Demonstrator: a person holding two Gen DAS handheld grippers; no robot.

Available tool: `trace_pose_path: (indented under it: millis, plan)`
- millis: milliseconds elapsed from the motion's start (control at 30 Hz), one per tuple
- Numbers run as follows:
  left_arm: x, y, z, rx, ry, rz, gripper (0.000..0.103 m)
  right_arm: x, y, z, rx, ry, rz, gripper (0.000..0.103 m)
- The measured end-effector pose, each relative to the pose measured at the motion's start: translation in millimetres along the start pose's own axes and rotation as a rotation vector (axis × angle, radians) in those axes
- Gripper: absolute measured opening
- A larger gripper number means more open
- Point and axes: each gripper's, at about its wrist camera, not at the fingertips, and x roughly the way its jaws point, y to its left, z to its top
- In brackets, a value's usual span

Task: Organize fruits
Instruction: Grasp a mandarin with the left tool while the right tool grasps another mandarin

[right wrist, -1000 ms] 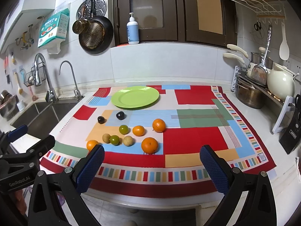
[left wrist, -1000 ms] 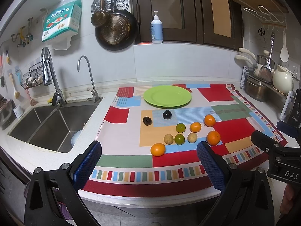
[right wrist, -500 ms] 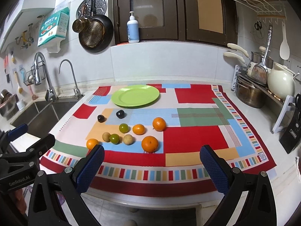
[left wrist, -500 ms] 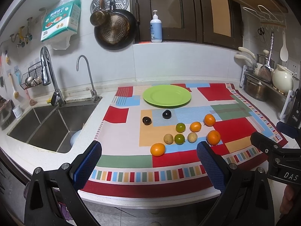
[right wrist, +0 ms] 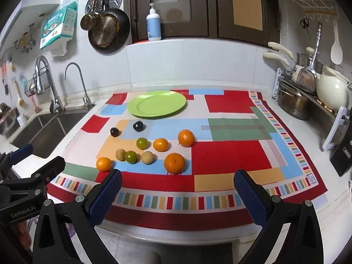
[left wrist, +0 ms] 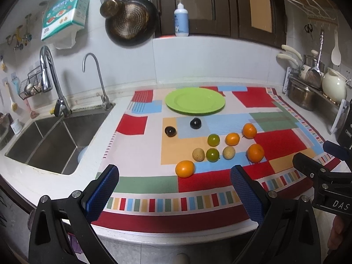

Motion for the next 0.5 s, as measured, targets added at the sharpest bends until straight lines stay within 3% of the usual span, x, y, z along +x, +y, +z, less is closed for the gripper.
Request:
trace_pose_path:
  millis: [333,500]
  plan:
    - [44.4,2.7,-5.4,-0.004,0.062,-0.007,0.102,45.3,1.2,-3.0,0.002,0.081,0.006,0.102]
    - [68.9,1.3,-5.7,0.006,0.094,-0.014,0.096,71.8,0.7,-5.6,0.002,0.123,0.004,0.097]
